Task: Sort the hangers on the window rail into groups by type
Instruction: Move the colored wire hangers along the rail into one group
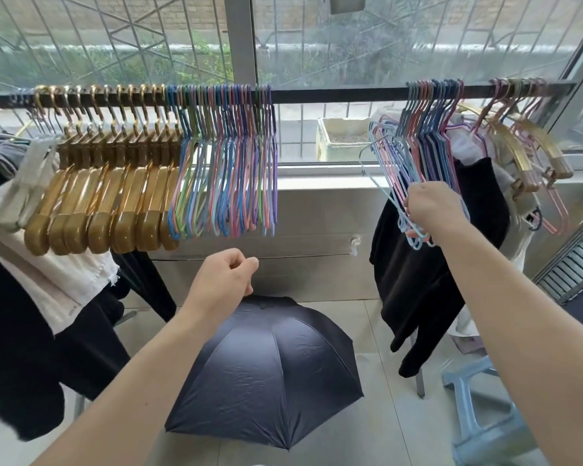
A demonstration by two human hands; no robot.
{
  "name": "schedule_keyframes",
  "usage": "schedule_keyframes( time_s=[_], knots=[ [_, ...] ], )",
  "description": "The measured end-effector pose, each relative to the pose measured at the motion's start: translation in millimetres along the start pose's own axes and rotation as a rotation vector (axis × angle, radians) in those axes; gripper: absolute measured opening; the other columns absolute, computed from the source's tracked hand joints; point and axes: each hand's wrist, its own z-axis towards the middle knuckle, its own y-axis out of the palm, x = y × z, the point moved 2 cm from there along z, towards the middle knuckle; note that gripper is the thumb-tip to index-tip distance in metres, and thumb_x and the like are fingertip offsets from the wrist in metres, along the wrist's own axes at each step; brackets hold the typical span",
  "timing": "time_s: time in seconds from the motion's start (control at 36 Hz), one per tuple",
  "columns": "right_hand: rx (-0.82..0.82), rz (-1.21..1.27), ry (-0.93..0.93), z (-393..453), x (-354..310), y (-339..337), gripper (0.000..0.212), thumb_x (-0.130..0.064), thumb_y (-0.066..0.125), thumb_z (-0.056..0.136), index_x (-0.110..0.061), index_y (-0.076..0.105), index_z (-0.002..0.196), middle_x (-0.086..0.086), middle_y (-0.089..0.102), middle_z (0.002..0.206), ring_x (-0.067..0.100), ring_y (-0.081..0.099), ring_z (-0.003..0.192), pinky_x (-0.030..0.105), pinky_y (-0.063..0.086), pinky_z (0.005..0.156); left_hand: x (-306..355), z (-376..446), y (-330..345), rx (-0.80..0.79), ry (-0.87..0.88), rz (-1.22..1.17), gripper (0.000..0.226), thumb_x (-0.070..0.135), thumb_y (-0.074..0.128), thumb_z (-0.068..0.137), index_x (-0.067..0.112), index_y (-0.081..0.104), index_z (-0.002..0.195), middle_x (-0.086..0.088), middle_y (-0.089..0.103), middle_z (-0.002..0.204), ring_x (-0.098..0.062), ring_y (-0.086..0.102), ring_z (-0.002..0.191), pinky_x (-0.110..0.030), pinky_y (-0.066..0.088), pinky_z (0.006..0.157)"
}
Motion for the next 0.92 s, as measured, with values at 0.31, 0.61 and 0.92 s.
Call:
schedule_keyframes(
  time_s=[0.31, 0.61, 0.92],
  knots=[
    [0.016, 0.011, 0.029, 3.4, 6.1, 8.5, 0.035, -0.022, 0.037, 0.103, 0.002, 0.062, 0.103, 0.013, 0.052, 0.081, 0.045, 0.067, 0.098, 0.038, 0.053, 0.072, -0.5, 3.0, -5.4, 0.006, -0.015, -0.032, 0.036, 0.026, 0.057, 0.103, 0.001, 0.061, 0.078, -0.009, 0.063, 0.065, -0.016, 0.059, 0.064, -0.036, 0.053, 0.081],
    [0.239, -0.064, -0.302, -19.7, -16.5, 24.0, 0.034, -0.013, 0.05, 0.098, -0.005, 0.056, 0.131, 0.015, 0.057, 0.124, 0.025, 0.054, 0.096, 0.031, 0.039, 0.08, 3.3, 7.7, -13.3, -0.012, -0.045, -0.027, 0.037, 0.028, 0.057, 0.104, 0.003, 0.062, 0.077, -0.006, 0.065, 0.065, -0.017, 0.059, 0.066, -0.032, 0.05, 0.072],
    [-0.322, 0.35, -0.201, -45.0, -105.7, 124.1, 0.031, -0.026, 0.054, 0.094, 0.002, 0.066, 0.089, 0.005, 0.055, 0.074, 0.021, 0.051, 0.071, 0.039, 0.048, 0.07, 13.8, 17.9, -31.8, -0.011, -0.008, -0.059, 0.036, 0.026, 0.06, 0.103, 0.013, 0.059, 0.07, -0.007, 0.066, 0.065, -0.019, 0.062, 0.067, -0.032, 0.054, 0.074]
  ],
)
